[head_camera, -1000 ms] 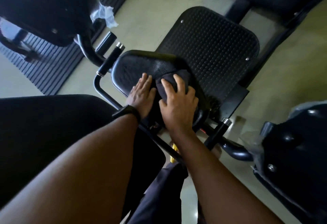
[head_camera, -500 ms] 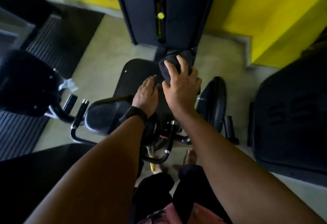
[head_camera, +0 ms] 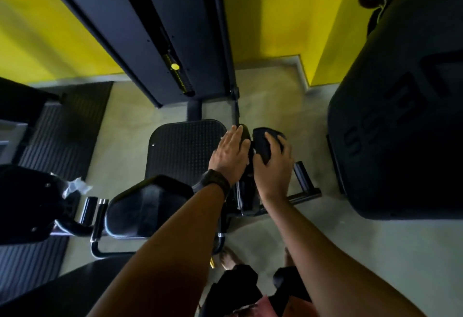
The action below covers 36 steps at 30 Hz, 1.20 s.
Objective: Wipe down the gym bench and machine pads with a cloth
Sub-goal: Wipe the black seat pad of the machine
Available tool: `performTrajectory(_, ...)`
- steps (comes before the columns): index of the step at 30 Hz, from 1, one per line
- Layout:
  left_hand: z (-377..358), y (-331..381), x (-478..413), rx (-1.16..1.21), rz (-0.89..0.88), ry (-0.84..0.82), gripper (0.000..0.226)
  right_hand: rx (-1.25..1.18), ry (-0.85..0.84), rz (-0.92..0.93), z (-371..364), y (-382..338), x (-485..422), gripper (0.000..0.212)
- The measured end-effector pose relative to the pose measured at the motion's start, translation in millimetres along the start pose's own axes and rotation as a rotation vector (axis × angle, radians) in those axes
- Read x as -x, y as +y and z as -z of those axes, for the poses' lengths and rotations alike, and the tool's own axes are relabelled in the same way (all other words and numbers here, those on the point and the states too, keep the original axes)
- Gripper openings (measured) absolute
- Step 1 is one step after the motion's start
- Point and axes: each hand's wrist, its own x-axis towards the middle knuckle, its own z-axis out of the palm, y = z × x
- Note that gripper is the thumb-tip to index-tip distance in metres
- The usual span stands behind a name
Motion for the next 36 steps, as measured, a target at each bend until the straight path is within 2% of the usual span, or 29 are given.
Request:
performTrajectory(3, -27, 11, -6, 0.036, 0.072, -0.020, 0.056, -0.231, -0.101, -0.149, -3, 26, 3, 0.058)
performTrajectory(6, -42, 10, -2, -0.085, 0.023, 0.020, 0.054, -0.350, -0.191, -0.227, -12, 36, 5, 0.062)
performTrajectory(10, -41, 12, 1, -0.083, 0.036, 0.114, 0.050, -0.492, -0.272, -0.258, -24, 51, 0, 0.063)
performTrajectory(14, -37, 8, -4, -0.111, -0.030, 0.083, 0.050, -0.590, -0.312, -0.277, -25, 53, -8, 0.077)
performTrajectory(18, -33, 3, -15, -0.124, -0.102, 0.051, 0.055, -0.574, -0.222, -0.160, -32, 43, -23, 0.067)
performTrajectory(21, -35, -3, -21, -0.128, -0.159, 0.056, 0.057, -0.518, -0.168, -0.147, -48, 48, -40, 0.060)
performTrajectory(25, -33, -9, -29, -0.209, -0.206, 0.023, 0.054, -0.523, -0.114, -0.386, -67, 70, -56, 0.052)
performTrajectory(27, -31, -8, -32, -0.245, -0.257, -0.007, 0.053, -0.600, -0.105, -0.524, -63, 72, -44, 0.049)
performTrajectory(28, -30, -7, -35, -0.253, -0.288, -0.021, 0.052, -0.633, -0.096, -0.536, -61, 69, -35, 0.049)
performTrajectory(32, -25, -5, -44, -0.255, -0.411, -0.074, 0.050, -0.661, 0.050, -0.349, -59, 43, -19, 0.053)
performTrajectory(34, -23, -6, -47, -0.245, -0.442, -0.082, 0.048, -0.573, 0.126, -0.211, -64, 41, -31, 0.054)
performTrajectory(36, -22, -6, -52, -0.252, -0.454, -0.083, 0.048, -0.529, 0.172, -0.168, -71, 46, -51, 0.054)
